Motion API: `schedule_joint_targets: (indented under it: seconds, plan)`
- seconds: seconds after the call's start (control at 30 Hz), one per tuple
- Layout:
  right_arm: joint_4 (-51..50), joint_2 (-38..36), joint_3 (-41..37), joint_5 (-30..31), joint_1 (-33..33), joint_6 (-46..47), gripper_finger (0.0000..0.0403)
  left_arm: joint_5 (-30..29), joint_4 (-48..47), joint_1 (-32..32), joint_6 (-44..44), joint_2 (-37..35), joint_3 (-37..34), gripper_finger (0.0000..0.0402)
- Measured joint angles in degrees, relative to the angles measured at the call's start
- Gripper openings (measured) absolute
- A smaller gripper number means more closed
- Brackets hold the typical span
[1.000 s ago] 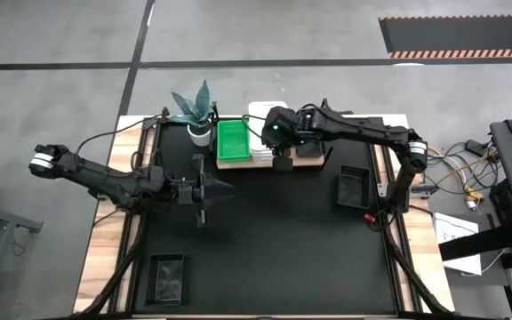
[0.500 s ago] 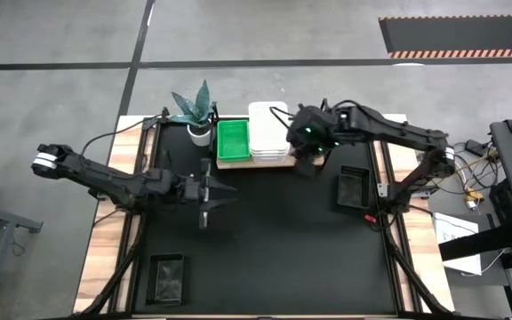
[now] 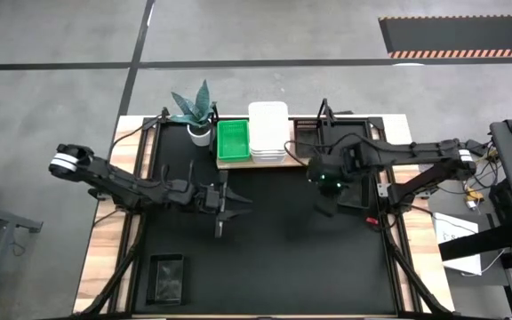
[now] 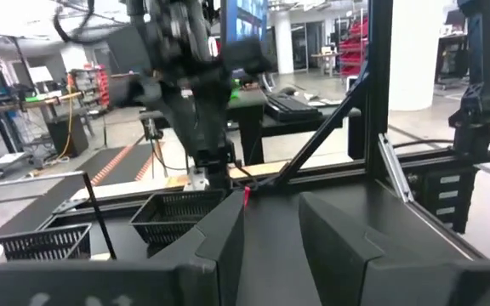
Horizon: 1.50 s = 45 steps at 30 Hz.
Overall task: Stack baskets on shelf by color
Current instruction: Stack the right black bin into the black bin on the shelf
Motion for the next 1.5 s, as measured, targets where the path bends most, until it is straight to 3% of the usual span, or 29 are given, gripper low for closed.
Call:
schedule_joint_targets:
  seconds: [0.33, 0.53, 0.67, 0.83, 1.23, 1.37, 1.5]
  plan:
    - [-0.87, -3.49, -22.84, -0.26, 0.31, 10.40, 0.0150, -0.02, 0.15, 0.02, 0.02, -0.44, 0.00, 0.0099]
    - [-1.11, -3.21, -30.48, -4.59, 0.67, 8.38, 0.0155, -0.02, -0.15, 0.02, 0.02, -0.99, 0.00, 0.0099]
    - [-1.53, -3.89, -32.97, -5.56, 1.86, 6.39, 0.0148, -0.02, -0.07, 0.00, 0.02, -1.05, 0.11, 0.0099]
    - [0.63, -3.84, -35.13, -0.27, 1.86, 7.11, 0.0138, -0.04, -0.09, 0.00, 1.69, -1.08, 0.11, 0.0099]
    - [9.11, -3.78, -38.54, 2.48, 1.90, 6.04, 0.0129, -0.04, 1.71, -0.35, 1.46, -2.03, 0.66, 0.0099]
    - [10.13, -3.76, -38.98, 5.37, 2.01, 5.42, 0.0105, -0.04, 1.94, -0.39, 1.49, -2.03, 0.75, 0.0099]
    - [10.85, -3.76, -38.98, 7.20, 2.53, 3.76, 0.0056, -0.04, 2.62, -0.37, 1.62, -2.03, 0.61, 0.0099]
